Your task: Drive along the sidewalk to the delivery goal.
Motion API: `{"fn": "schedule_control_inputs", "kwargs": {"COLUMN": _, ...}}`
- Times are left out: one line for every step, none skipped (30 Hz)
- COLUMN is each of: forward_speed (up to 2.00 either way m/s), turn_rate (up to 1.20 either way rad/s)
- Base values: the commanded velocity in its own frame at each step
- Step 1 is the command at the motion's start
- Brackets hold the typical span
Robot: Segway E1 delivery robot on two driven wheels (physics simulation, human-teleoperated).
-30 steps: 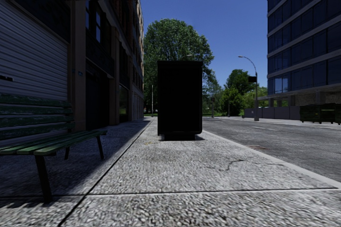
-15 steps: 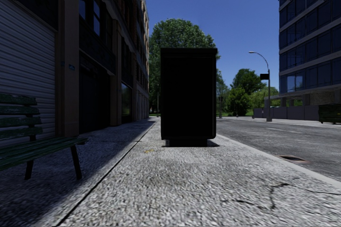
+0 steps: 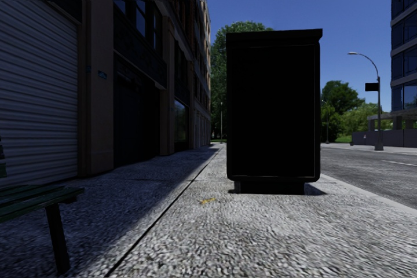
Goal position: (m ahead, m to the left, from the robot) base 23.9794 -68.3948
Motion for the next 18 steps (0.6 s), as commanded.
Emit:
{"fn": "schedule_control_inputs", "kwargs": {"forward_speed": 1.99, "turn_rate": 0.18}}
{"fn": "schedule_control_inputs", "kwargs": {"forward_speed": 1.99, "turn_rate": 0.0}}
{"fn": "schedule_control_inputs", "kwargs": {"forward_speed": 1.99, "turn_rate": 0.0}}
{"fn": "schedule_control_inputs", "kwargs": {"forward_speed": 1.99, "turn_rate": 0.0}}
{"fn": "schedule_control_inputs", "kwargs": {"forward_speed": 1.99, "turn_rate": 0.0}}
{"fn": "schedule_control_inputs", "kwargs": {"forward_speed": 1.99, "turn_rate": 0.11}}
{"fn": "schedule_control_inputs", "kwargs": {"forward_speed": 1.94, "turn_rate": 0.17}}
{"fn": "schedule_control_inputs", "kwargs": {"forward_speed": 1.78, "turn_rate": 0.2}}
{"fn": "schedule_control_inputs", "kwargs": {"forward_speed": 1.78, "turn_rate": 0.2}}
{"fn": "schedule_control_inputs", "kwargs": {"forward_speed": 1.63, "turn_rate": 0.26}}
{"fn": "schedule_control_inputs", "kwargs": {"forward_speed": 1.56, "turn_rate": 0.31}}
{"fn": "schedule_control_inputs", "kwargs": {"forward_speed": 1.54, "turn_rate": 0.33}}
{"fn": "schedule_control_inputs", "kwargs": {"forward_speed": 1.54, "turn_rate": 0.33}}
{"fn": "schedule_control_inputs", "kwargs": {"forward_speed": 1.53, "turn_rate": 0.37}}
{"fn": "schedule_control_inputs", "kwargs": {"forward_speed": 1.53, "turn_rate": 0.43}}
{"fn": "schedule_control_inputs", "kwargs": {"forward_speed": 1.53, "turn_rate": 0.48}}
{"fn": "schedule_control_inputs", "kwargs": {"forward_speed": 1.53, "turn_rate": 0.48}}
{"fn": "schedule_control_inputs", "kwargs": {"forward_speed": 1.53, "turn_rate": 0.49}}
